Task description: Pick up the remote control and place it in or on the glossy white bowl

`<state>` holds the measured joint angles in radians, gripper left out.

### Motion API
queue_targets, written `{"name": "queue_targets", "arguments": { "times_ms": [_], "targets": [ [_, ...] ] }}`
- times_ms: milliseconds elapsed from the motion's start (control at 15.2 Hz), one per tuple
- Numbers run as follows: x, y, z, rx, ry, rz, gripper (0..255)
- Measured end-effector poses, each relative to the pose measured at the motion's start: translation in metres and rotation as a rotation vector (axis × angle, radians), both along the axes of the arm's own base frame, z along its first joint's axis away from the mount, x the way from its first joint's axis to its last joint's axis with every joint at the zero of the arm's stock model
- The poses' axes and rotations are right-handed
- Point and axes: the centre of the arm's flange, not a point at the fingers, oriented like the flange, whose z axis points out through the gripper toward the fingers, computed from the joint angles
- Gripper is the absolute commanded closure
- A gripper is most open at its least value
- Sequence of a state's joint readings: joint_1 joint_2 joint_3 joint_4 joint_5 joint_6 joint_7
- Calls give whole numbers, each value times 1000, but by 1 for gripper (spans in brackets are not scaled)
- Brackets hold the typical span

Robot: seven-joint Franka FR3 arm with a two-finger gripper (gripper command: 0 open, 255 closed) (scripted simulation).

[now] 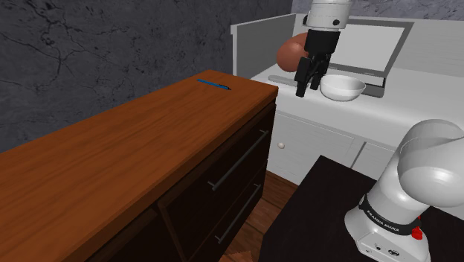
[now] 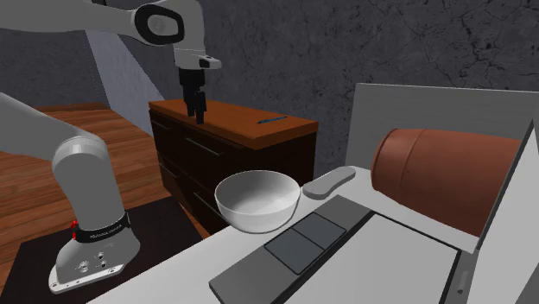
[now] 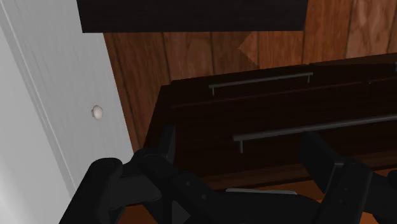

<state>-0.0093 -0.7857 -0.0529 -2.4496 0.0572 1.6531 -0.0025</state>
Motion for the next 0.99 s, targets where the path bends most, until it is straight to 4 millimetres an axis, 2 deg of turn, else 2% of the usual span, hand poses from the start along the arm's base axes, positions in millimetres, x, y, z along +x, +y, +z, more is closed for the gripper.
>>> {"name": "queue_targets", "arguments": {
  "times_ms": [132, 330, 594, 990],
  "targets": [
    [2, -4, -2, -1, 0, 1, 0],
    [20, -30, -13, -9, 0, 9, 0],
    [47, -72, -19, -22, 0, 21, 0],
    [82, -137, -42, -40, -1, 41, 0]
  ]
}}
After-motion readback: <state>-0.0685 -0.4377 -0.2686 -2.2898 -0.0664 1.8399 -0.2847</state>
